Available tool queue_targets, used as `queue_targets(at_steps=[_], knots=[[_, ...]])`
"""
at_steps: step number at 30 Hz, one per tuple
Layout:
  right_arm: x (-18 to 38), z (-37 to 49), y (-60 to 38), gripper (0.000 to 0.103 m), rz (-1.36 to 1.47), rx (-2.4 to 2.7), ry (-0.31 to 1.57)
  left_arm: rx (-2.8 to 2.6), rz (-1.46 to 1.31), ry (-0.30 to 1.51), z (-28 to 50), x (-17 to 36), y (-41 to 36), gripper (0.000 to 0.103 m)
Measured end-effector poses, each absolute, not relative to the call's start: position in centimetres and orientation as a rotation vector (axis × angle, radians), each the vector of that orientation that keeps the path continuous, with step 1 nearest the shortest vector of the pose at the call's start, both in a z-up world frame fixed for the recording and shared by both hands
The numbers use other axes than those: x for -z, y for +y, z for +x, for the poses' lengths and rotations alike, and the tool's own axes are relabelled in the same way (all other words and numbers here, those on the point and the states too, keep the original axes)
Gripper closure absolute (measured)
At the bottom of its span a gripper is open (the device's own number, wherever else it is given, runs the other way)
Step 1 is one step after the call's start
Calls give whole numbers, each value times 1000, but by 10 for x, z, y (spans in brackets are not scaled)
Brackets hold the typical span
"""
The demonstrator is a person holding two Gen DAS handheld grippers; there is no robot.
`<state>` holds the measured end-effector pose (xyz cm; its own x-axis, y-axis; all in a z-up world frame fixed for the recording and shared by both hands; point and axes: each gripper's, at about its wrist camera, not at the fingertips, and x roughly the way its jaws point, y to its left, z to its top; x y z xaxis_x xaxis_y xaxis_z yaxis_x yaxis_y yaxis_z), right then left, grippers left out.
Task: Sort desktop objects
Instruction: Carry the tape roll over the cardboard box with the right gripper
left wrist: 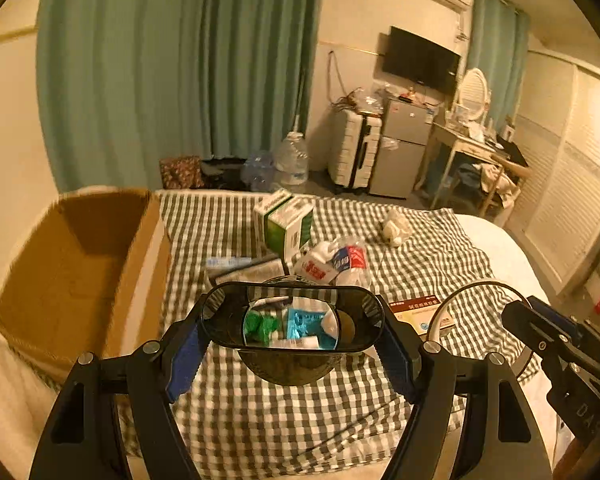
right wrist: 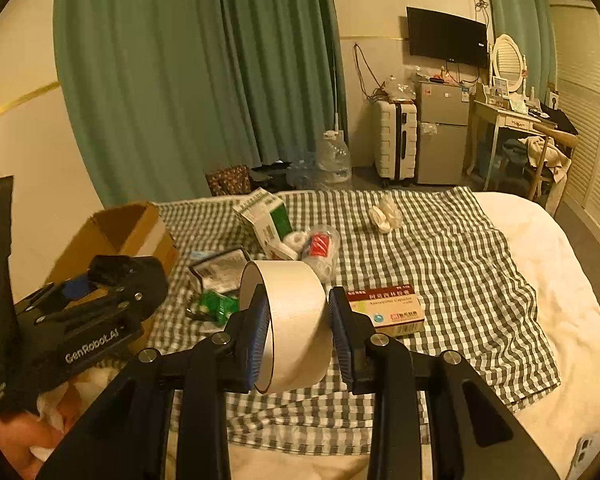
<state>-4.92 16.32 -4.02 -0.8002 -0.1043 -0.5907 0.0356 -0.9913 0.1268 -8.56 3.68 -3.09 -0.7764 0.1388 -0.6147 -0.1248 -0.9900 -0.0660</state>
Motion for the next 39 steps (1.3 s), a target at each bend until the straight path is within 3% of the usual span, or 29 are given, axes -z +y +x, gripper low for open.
queue_targets(at_steps=[17,27,39], knots=[[-24,-45,102,73,856,2846,-127,-2871,-922,197,-98,-48,-60,26],[-31,-72,34,73,853,2769,-68,-2900,-923,23,-102,-25,-125,26],[-13,-110,-49,73,926,2686,29,-2955,-940,-61,-113,3,-209,26]])
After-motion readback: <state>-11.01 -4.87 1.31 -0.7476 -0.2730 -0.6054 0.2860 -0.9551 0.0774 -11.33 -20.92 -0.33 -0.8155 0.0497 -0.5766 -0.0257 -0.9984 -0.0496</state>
